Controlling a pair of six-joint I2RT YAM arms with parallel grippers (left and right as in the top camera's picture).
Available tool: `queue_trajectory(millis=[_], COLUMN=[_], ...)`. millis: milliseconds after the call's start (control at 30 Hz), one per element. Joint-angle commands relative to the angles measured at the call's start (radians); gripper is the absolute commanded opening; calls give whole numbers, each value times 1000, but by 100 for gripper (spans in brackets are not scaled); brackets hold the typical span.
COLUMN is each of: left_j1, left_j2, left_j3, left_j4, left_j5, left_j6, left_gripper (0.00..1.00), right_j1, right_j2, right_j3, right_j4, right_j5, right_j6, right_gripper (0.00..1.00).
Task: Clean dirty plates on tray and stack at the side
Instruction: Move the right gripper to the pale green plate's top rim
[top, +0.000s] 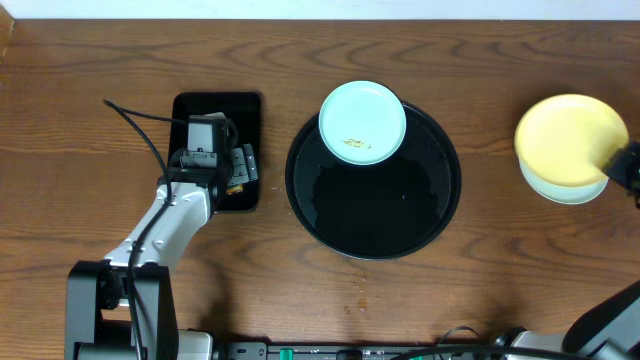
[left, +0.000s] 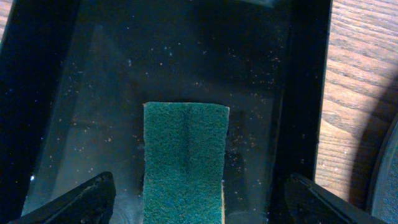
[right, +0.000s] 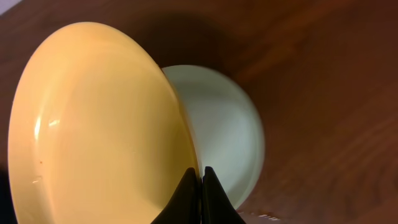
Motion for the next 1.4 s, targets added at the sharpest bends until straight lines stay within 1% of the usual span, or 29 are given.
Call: queue_trajectory(millis=[0,100,133,167,233,267,367,467,533,567,667,733,800,833,900,1000,1067,1133,1233,1367], left_j1=[5,5,5,5,5,5,5,5,5,5,5,5,5,5,5,5,5,5,5,5], left_j2=[6,6,6,6,6,6,6,6,6,6,6,6,6,6,6,6,6,6,6,6], left_j3=[-6,-6,-6,-6,-6,-6,-6,-6,-6,-6,-6,-6,-6,-6,-6,-6,-6,-6,-6,-6], left_j4=[-4,-4,-4,-4,-4,-4,-4,-4,-4,-4,-4,-4,-4,-4,-4,-4,-4,-4,-4,-4], left_j5=[-12,-12,-12,-12,-12,-12,-12,-12,-12,-12,-12,-12,-12,-12,-12,-12,-12,-12,-12,-12], left_j6=[3,3,3,3,3,3,3,3,3,3,3,3,3,3,3,3,3,3,3,3], left_gripper=[87,87,87,87,87,87,87,87,87,87,87,87,87,87,87,87,87,87,87,87], right_j1=[-42,-55,-54,-52,-50,-50,-37,17,86,126,278,404,516,581,655,753,807,849,902,928], right_j2=[71,121,138,151,167,171,171,169,169,169,169,182,208,233,275,362,434,501,589,675], right_j3=[10,10,10,10,10,10,11,24,45,59,129,219,324,401,508,670,757,804,814,814], right_j4=[6,21,28,36,45,48,59,41,8,-14,-114,-220,-321,-380,-447,-510,-522,-509,-436,-310], right_j5=[-43,-43,-43,-45,-79,-114,-259,-320,-319,-318,-294,-201,-109,-61,-21,-15,-13,2,18,83], right_j6=[44,47,47,47,45,45,42,13,-22,-48,-167,-220,-252,-268,-284,-299,-330,-367,-430,-432], right_gripper=[1,1,6,20,41,46,44,43,45,49,54,57,59,61,64,65,66,66,65,66])
